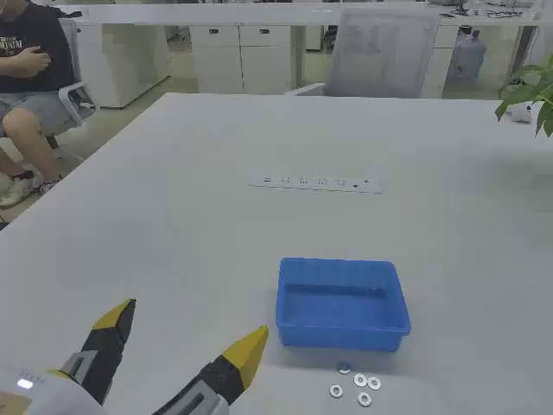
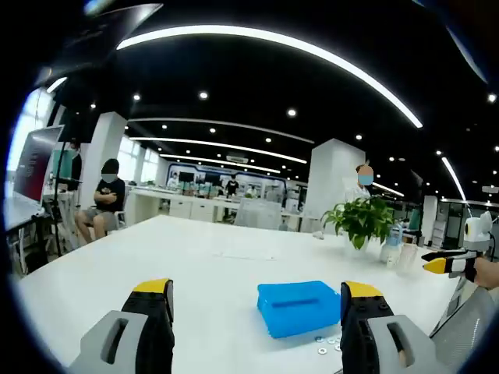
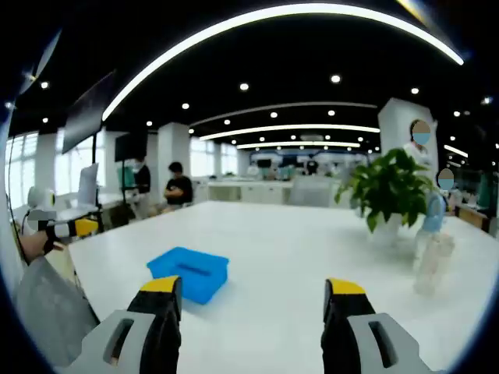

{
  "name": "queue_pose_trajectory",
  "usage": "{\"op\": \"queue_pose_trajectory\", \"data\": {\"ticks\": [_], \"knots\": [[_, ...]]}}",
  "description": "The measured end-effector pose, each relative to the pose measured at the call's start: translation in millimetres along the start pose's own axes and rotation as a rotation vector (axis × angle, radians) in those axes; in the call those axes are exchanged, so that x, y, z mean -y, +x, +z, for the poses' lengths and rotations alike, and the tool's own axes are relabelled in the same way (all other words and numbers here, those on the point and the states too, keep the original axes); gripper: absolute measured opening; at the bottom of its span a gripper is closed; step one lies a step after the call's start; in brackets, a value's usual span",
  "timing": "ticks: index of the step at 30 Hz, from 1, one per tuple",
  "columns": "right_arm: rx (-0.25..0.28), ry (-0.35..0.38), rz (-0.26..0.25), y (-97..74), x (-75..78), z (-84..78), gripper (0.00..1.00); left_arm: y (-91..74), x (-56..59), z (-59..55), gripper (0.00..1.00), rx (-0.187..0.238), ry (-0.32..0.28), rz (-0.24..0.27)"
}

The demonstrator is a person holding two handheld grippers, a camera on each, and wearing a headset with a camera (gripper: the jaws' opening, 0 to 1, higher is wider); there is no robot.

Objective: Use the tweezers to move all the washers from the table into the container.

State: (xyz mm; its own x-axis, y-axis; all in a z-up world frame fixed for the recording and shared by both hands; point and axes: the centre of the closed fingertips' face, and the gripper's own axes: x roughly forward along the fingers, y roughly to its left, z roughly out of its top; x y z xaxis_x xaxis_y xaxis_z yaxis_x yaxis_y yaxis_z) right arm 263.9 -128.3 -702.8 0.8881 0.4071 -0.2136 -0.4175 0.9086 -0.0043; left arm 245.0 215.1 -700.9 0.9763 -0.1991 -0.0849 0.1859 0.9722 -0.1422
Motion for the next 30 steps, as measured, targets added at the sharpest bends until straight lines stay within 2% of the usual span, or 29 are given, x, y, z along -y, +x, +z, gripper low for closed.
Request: {"op": "queue_pose_trajectory", "data": {"ticks": [15,25,30], "knots": [[0.017,-0.001,-0.009,-1.6,1.7,3.6,0.71,0.2,-0.6,-1.8,0.87,-0.008,0.004,0.003],[-0.006,-0.003,0.007,0.8,-0.8,-0.7,0.71,-0.4,-3.8,-1.2,0.87,-0.001,-0.004,0.014],[0.006,-0.009,0.004,-0.1,-1.1,1.9,0.70,-0.3,-1.8,-0.4,0.86,0.002,-0.011,0.003]]}}
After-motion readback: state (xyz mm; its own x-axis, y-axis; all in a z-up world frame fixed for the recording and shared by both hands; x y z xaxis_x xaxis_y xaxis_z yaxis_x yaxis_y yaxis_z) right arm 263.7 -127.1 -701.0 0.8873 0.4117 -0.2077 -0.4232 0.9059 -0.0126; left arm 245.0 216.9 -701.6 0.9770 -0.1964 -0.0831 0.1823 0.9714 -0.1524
